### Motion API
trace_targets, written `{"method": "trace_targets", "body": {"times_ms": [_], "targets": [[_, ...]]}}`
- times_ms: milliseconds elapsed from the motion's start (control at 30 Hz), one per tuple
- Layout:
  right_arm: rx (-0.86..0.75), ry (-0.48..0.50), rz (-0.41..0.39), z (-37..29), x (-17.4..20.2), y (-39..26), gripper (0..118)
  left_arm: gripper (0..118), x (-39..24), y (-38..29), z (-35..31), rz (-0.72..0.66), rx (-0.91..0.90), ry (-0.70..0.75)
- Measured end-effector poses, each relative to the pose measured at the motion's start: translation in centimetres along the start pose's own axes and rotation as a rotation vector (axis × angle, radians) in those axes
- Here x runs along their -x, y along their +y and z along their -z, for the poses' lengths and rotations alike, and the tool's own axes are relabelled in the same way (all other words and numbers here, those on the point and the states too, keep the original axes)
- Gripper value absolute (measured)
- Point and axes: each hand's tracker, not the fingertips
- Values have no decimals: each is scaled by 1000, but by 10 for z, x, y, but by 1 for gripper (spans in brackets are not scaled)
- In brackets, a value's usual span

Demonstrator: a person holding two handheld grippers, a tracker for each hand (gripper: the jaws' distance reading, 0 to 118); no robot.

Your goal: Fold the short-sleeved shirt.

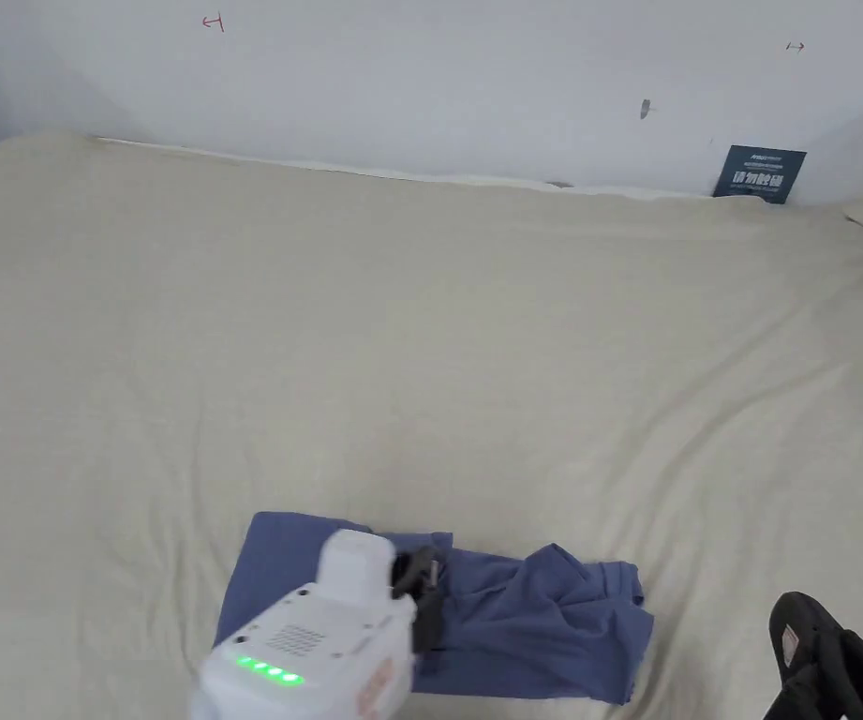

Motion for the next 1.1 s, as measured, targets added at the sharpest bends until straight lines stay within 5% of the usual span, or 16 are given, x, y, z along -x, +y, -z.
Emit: {"method": "trace_targets", "body": {"times_ms": [133, 233, 400, 600, 633, 733, 1100], "targets": [[-124, 27, -4, -2, 6, -7, 1, 7, 54, 4, -68, -174, -254, 142], [-187, -6, -85, 4, 21, -13, 1, 10, 34, 1, -109, 215, -445, 609], [-208, 13, -112, 14, 40, -15, 1, 10, 8, 4, -139, 456, -527, 679], [-211, 45, -148, 19, 54, -14, 1, 11, 21, 3, -123, 391, -429, 652], [-207, 45, -152, 18, 54, -14, 1, 25, 27, 1, -120, 373, -406, 622], [-188, 48, -154, 16, 52, -18, 1, 118, 50, 1, -107, 234, -297, 495], [-119, 16, -125, 15, 35, -27, 1, 118, 149, 7, 11, 52, 372, 432]]}}
